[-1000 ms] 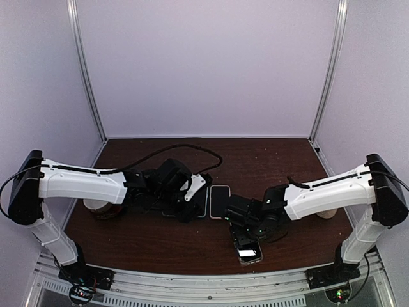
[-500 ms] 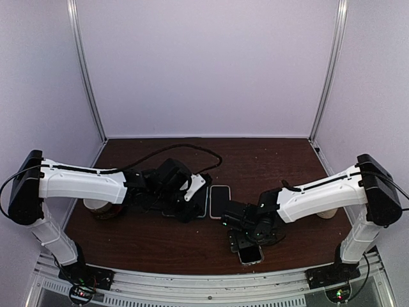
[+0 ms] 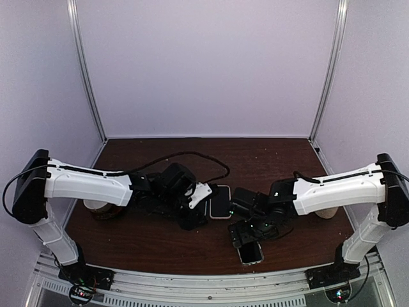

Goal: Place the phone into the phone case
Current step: Install the phone into the phone case, then move the phone with the phone case to the center of the board.

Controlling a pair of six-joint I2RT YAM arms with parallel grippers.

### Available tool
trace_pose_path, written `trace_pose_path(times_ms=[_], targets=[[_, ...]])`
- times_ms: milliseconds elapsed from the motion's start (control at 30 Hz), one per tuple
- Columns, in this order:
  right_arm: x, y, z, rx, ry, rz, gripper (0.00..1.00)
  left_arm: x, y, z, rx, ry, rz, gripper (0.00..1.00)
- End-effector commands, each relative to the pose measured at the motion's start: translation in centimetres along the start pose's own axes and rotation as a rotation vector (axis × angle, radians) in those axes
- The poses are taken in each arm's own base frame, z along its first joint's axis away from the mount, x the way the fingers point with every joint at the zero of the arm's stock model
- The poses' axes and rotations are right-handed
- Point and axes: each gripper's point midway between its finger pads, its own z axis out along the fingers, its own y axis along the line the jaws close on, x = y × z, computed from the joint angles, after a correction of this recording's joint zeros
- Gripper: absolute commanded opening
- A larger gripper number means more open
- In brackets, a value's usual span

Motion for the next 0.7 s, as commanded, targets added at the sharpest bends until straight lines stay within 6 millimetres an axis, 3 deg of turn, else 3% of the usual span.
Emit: trace_pose_path(times_ms=[0,133,300,667], targets=[[0.6,-0.9,-0.5,-0.075,0.034,0.031,0.91,-2.6,-5.4,0.6,0.192,-0.077,0.161,0.51],[0.3,-1.0,0.2,-0.193,0.020,0.113,0.75,-2.1,-8.8,2.5,0.297,-0.031,0.244,0.39],[0.2,-1.5,1.3,-0.299,0.021,0.180,0.61,-0.9,-10.6,5.0,0.348,0.053,0.318,0.33],[1.4,-4.1,2.3,-0.311,0.022,0.258,0.58,-1.1,-13.4,8.5,0.445,0.099,0.369,0.36]])
